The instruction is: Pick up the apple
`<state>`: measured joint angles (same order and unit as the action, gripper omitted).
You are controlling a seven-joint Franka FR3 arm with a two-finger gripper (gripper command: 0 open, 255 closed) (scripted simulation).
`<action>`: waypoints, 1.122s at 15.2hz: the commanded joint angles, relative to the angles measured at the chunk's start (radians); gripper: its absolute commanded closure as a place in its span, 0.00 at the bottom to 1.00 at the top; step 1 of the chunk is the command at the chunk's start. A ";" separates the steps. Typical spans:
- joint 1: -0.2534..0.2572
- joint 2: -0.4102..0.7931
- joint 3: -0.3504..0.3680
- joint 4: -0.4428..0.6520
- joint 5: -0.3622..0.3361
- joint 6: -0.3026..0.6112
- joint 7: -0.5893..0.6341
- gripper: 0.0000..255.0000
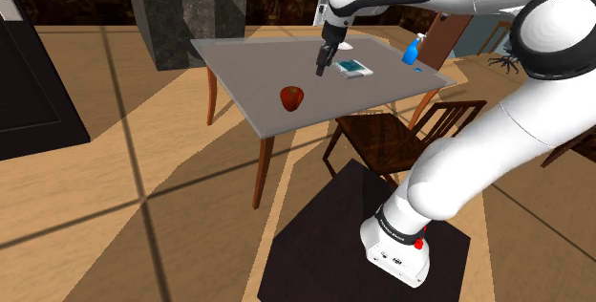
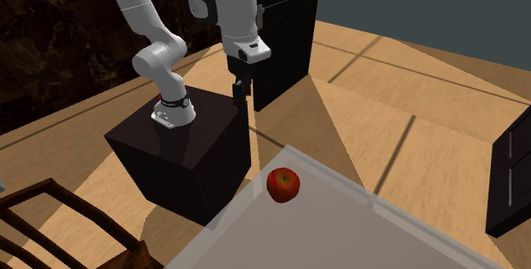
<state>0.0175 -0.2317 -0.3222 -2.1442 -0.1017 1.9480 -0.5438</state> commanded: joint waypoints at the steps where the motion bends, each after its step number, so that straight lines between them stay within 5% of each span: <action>1: 0.003 0.082 -0.026 0.048 0.035 0.027 -0.065 0.00; 8: -0.025 0.382 -0.066 0.257 0.198 0.070 -0.286 0.00; 17: -0.131 0.749 -0.018 0.616 0.359 0.015 -0.473 0.00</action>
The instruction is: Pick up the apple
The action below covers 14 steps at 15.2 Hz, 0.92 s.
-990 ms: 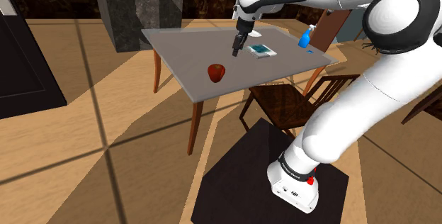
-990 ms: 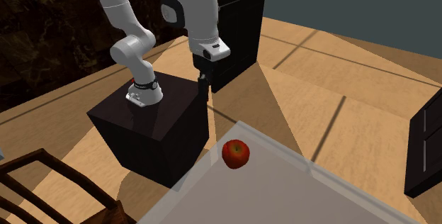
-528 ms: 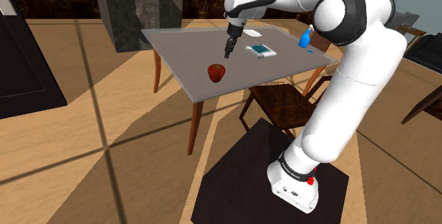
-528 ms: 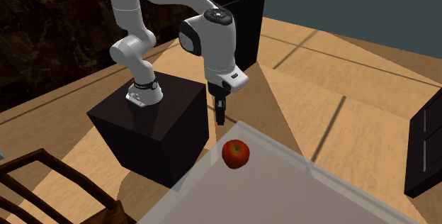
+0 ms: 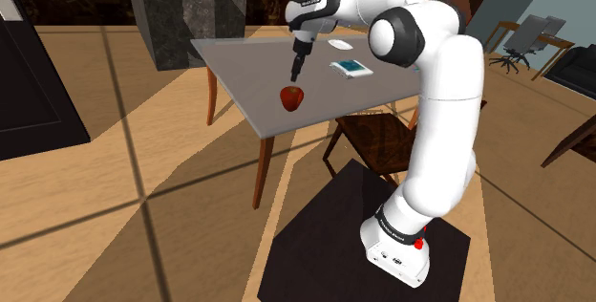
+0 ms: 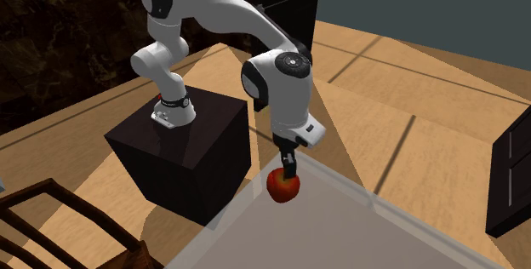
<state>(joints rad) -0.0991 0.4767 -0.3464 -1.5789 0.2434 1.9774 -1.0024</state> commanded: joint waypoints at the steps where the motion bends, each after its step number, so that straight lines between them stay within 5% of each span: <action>1: -0.015 0.046 0.008 0.044 0.015 -0.004 -0.017 0.00; 9: -0.018 0.081 0.017 0.008 0.031 0.065 -0.030 0.00; 10: -0.019 0.083 0.017 0.012 0.031 0.064 -0.031 1.00; 14: -0.020 0.084 0.017 0.013 0.031 0.063 -0.031 1.00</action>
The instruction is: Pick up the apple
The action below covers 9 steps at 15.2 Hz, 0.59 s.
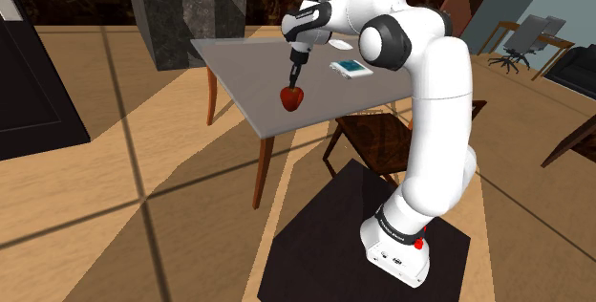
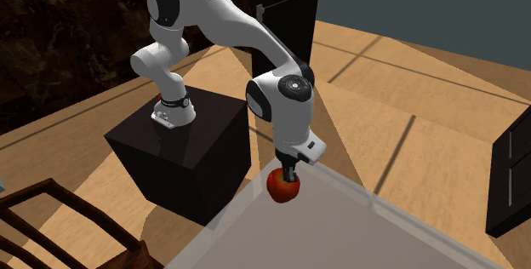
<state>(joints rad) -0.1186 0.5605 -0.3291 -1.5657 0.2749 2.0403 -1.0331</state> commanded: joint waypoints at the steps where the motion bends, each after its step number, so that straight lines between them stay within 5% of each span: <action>1: 0.000 0.000 0.000 0.000 0.000 0.000 0.000 1.00; 9: 0.004 -0.025 -0.006 0.015 -0.010 -0.039 0.009 1.00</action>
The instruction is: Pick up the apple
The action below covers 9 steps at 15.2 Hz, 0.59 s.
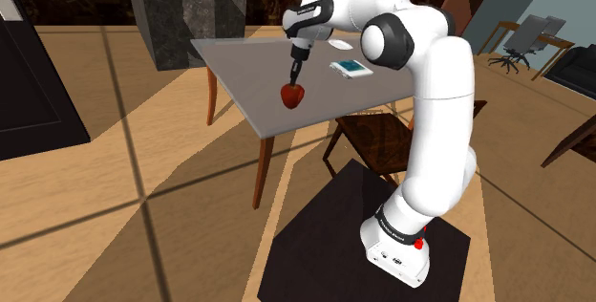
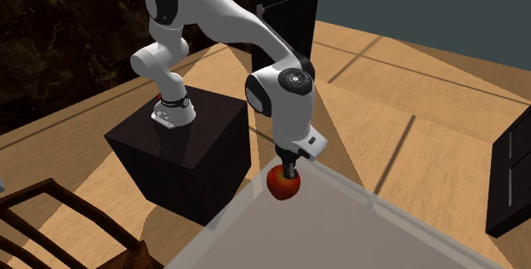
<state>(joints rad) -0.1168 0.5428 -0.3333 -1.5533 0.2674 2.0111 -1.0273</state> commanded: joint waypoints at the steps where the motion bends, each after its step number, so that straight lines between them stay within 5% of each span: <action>1: 0.002 -0.013 -0.003 0.008 -0.005 -0.020 0.005 1.00; 9: 0.003 -0.047 -0.011 0.065 -0.022 -0.109 0.021 1.00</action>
<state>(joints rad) -0.1139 0.4991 -0.3433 -1.4993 0.2478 1.9167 -1.0095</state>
